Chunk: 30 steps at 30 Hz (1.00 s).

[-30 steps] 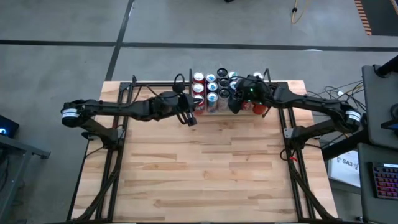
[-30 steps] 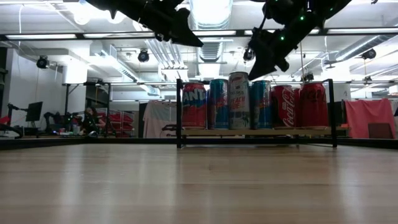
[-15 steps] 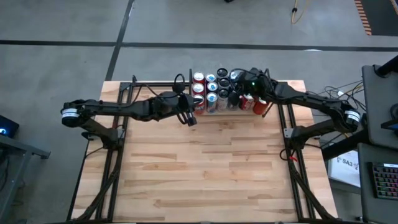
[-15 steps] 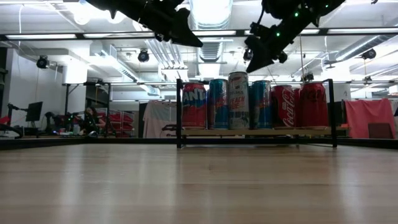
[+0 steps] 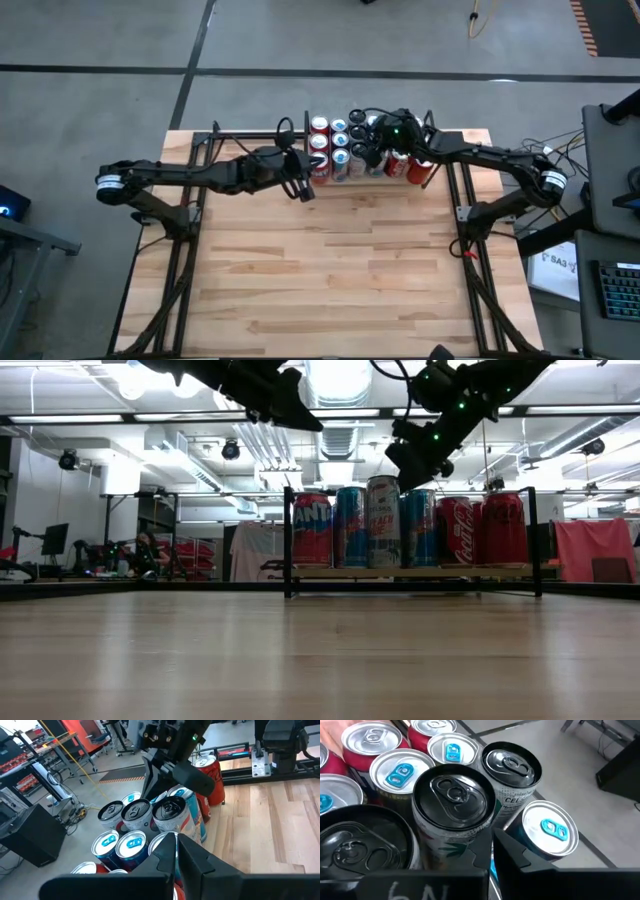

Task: Place canned beverage on shelf
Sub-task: Adjust the soda cans on the shelf

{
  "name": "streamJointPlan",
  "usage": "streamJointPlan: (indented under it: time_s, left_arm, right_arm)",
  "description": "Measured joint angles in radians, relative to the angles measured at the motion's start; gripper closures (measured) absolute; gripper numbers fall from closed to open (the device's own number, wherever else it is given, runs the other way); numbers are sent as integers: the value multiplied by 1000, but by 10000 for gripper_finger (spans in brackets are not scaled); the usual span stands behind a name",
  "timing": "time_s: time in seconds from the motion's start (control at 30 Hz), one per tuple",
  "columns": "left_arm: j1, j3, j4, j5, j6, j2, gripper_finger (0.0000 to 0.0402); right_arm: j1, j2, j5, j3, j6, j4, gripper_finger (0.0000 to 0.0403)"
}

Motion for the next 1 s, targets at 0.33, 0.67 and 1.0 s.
streamJointPlan:
  time_s: [0.33,0.67,1.0]
  left_arm:
    - [0,-1,-5,0,1,-2,402]
    - [0,-1,-8,0,-2,-2,401]
    - [0,-1,-22,0,-14,-2,401]
  right_arm:
    - [23,-142,-153,3,30,-3,394]
    - [85,-123,-334,-29,39,-11,394]
    - [84,-118,-293,-38,27,-70,394]
